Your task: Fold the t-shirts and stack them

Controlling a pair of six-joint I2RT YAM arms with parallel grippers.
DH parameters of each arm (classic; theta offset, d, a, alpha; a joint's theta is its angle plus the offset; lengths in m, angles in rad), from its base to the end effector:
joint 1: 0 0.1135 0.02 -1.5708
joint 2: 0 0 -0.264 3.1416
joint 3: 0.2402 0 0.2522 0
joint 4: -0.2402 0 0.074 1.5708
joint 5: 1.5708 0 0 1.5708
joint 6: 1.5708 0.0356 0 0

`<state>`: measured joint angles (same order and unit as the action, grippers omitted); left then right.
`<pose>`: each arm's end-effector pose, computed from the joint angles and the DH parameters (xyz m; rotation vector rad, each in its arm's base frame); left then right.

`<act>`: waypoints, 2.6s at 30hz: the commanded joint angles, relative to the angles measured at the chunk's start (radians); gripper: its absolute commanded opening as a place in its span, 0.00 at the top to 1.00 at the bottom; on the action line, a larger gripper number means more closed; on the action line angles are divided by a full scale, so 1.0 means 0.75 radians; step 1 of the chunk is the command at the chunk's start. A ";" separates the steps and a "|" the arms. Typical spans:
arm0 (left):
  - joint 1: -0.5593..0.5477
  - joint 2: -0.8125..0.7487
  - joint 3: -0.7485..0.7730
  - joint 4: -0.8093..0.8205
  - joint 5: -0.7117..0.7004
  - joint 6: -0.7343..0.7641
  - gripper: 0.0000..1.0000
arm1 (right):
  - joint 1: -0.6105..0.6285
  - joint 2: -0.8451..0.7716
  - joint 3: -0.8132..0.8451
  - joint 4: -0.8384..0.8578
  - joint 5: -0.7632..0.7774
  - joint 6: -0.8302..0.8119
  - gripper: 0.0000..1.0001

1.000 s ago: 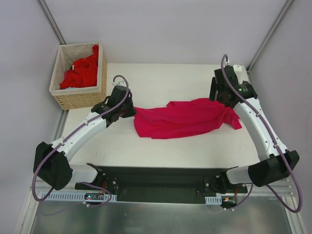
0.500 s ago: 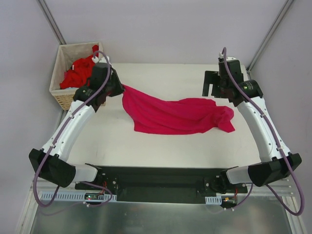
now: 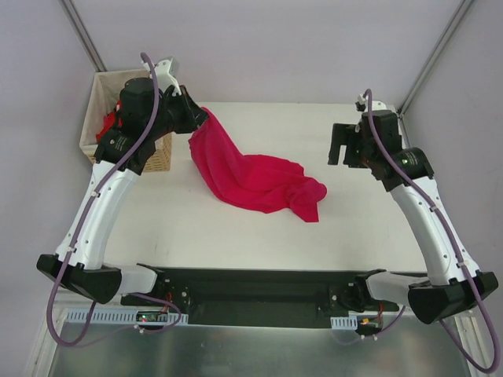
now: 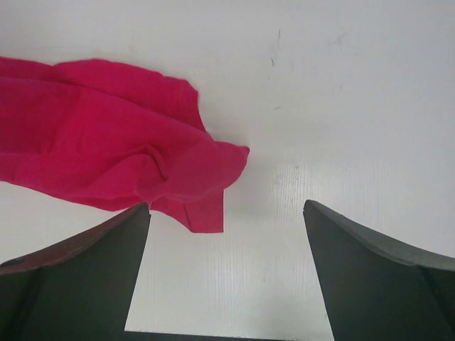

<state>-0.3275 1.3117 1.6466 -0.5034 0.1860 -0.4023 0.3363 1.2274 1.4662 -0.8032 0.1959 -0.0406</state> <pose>0.2549 -0.0935 0.4876 0.0736 1.7863 -0.6922 0.2354 0.0750 0.4201 -0.2845 2.1042 -0.0341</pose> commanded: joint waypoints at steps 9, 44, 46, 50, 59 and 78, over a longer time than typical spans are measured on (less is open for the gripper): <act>-0.001 -0.137 -0.267 0.019 -0.080 -0.014 0.98 | 0.122 0.159 -0.210 0.112 -0.122 0.040 0.08; -0.001 -0.190 -0.404 0.015 -0.185 0.027 0.98 | 0.153 0.643 -0.167 0.283 -0.002 0.101 0.99; -0.001 -0.221 -0.398 0.015 -0.178 0.023 0.98 | 0.159 0.563 -0.171 0.281 0.035 0.091 0.99; -0.001 -0.299 -0.351 0.017 -0.156 0.037 1.00 | 0.179 0.380 -0.053 0.157 0.103 0.060 0.99; -0.001 -0.583 -0.320 0.031 -0.076 0.074 1.00 | 0.239 0.008 0.231 -0.050 0.170 -0.056 0.99; -0.001 -0.863 -0.255 0.088 0.030 0.031 1.00 | 0.323 -0.348 0.287 -0.209 0.205 -0.095 0.99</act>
<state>-0.3275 0.6464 1.4189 -0.4915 0.1787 -0.3668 0.5739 0.9863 1.6360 -0.9497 0.3107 -0.0914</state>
